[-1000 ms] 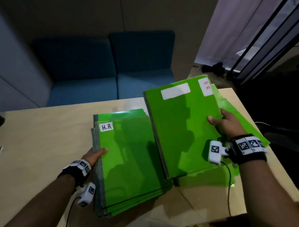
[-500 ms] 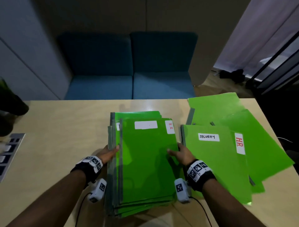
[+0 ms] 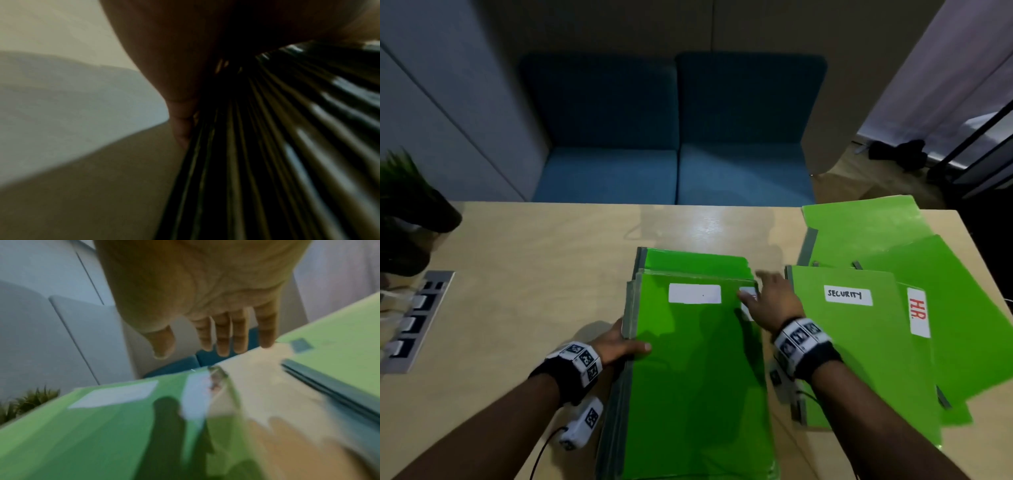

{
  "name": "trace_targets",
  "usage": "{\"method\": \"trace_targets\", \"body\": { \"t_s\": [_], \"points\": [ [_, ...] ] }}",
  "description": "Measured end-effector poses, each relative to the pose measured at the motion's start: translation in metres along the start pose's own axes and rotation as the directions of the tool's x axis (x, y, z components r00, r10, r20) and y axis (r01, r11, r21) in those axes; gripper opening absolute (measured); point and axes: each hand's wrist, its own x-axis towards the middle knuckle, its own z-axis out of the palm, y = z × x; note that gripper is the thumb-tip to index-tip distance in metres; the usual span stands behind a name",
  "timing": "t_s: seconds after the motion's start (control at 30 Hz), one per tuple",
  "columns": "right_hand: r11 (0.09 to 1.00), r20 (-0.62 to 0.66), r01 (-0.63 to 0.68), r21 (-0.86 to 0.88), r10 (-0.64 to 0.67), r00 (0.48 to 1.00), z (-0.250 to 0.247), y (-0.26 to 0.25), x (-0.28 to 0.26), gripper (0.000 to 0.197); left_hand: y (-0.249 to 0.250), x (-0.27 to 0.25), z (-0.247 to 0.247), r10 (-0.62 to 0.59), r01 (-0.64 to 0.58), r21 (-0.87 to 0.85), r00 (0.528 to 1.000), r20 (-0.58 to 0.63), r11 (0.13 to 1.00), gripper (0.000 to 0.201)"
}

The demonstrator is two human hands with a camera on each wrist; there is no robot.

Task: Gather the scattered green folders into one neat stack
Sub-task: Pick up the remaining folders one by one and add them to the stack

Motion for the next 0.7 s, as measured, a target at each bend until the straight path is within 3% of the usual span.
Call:
{"method": "trace_targets", "body": {
  "t_s": [0.07, 0.17, 0.2, 0.27, 0.4, 0.53, 0.6, 0.63, 0.7],
  "points": [
    [0.982, -0.102, 0.189, 0.027, -0.185, 0.977, -0.007, -0.037, 0.016, 0.067, -0.002, 0.000, 0.000, 0.015, -0.014, -0.048, 1.000, 0.005, 0.999, 0.092],
    [0.917, 0.097, 0.397, 0.049, -0.400, 0.912, 0.012, -0.094, 0.026, 0.069, -0.010, 0.006, -0.001, 0.054, -0.055, -0.098, 0.998, -0.014, 0.994, 0.138],
    [0.906, 0.174, 0.422, 0.029, -0.420, 0.890, 0.022, -0.108, 0.026, 0.070, -0.014, 0.011, -0.002, 0.063, -0.064, -0.107, 0.998, -0.012, 0.992, 0.143],
    [0.895, 0.212, 0.443, -0.054, -0.423, 0.881, 0.042, -0.127, 0.023, 0.072, -0.021, 0.019, -0.002, 0.058, -0.059, -0.130, 0.998, -0.005, 0.990, 0.142],
    [0.875, 0.119, 0.469, -0.119, -0.457, 0.882, 0.058, -0.134, 0.013, 0.062, -0.025, 0.015, 0.000, 0.054, -0.048, -0.138, 0.998, 0.034, 0.989, 0.126],
    [0.872, 0.168, 0.476, -0.117, -0.455, 0.874, 0.047, -0.143, 0.020, 0.058, -0.031, 0.015, 0.000, 0.117, -0.109, -0.184, 0.992, 0.036, 0.977, 0.156],
    [0.873, 0.185, 0.461, -0.157, -0.433, 0.882, 0.047, -0.143, 0.021, 0.065, -0.022, 0.011, 0.004, 0.107, -0.090, -0.226, 0.992, 0.062, 0.970, 0.160],
    [0.870, 0.207, 0.452, -0.200, -0.413, 0.887, 0.048, -0.143, 0.019, 0.071, -0.020, 0.013, 0.007, 0.084, -0.068, -0.215, 0.994, 0.067, 0.974, 0.154],
    [0.872, 0.266, 0.444, -0.206, -0.387, 0.883, 0.050, -0.137, 0.015, 0.076, -0.022, 0.015, 0.012, 0.063, -0.049, -0.219, 0.996, 0.057, 0.975, 0.121]
  ]
}}
